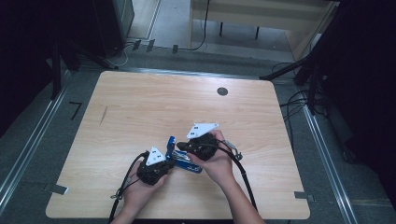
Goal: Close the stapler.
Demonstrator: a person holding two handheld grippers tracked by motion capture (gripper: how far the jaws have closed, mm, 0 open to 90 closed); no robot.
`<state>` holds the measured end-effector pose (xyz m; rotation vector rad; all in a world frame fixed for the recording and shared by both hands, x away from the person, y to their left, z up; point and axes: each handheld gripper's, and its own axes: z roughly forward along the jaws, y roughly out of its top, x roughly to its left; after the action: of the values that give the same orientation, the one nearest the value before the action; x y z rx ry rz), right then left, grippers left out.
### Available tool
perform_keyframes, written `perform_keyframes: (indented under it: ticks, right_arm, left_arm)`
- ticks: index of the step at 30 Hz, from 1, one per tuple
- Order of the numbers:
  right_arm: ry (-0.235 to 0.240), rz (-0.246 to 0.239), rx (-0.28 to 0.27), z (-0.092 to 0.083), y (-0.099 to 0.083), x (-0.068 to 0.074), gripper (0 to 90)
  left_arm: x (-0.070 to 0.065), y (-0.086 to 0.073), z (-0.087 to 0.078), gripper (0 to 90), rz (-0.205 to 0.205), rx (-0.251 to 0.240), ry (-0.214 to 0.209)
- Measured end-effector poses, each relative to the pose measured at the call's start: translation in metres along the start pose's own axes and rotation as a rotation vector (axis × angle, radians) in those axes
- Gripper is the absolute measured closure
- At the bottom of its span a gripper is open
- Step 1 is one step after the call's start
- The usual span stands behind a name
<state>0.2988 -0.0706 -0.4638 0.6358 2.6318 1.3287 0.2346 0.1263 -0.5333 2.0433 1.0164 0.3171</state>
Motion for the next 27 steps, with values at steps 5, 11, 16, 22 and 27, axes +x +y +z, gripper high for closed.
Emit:
perform_keyframes:
  ticks: [5, 11, 16, 22, 27]
  right_arm:
    - [-0.020, 0.016, -0.012, -0.009, 0.004, -0.005, 90.0]
    - [-0.028, 0.003, -0.021, -0.017, 0.018, -0.009, 90.0]
    - [-0.034, 0.002, -0.040, -0.021, 0.031, -0.010, 90.0]
    - [-0.036, 0.009, -0.067, -0.023, 0.044, -0.008, 90.0]
    - [-0.014, 0.007, -0.079, -0.022, 0.051, -0.003, 90.0]
  left_arm:
    - [0.000, 0.000, 0.000, 90.0, 0.001, -0.001, 0.003]
    - [0.000, 0.000, 0.000, 90.0, 0.004, 0.000, 0.008]
    - [-0.001, 0.000, 0.000, 90.0, 0.004, -0.001, 0.009]
    - [-0.001, 0.000, 0.000, 90.0, 0.007, 0.000, 0.010]
    - [-0.001, 0.000, 0.000, 90.0, 0.012, 0.003, 0.009]
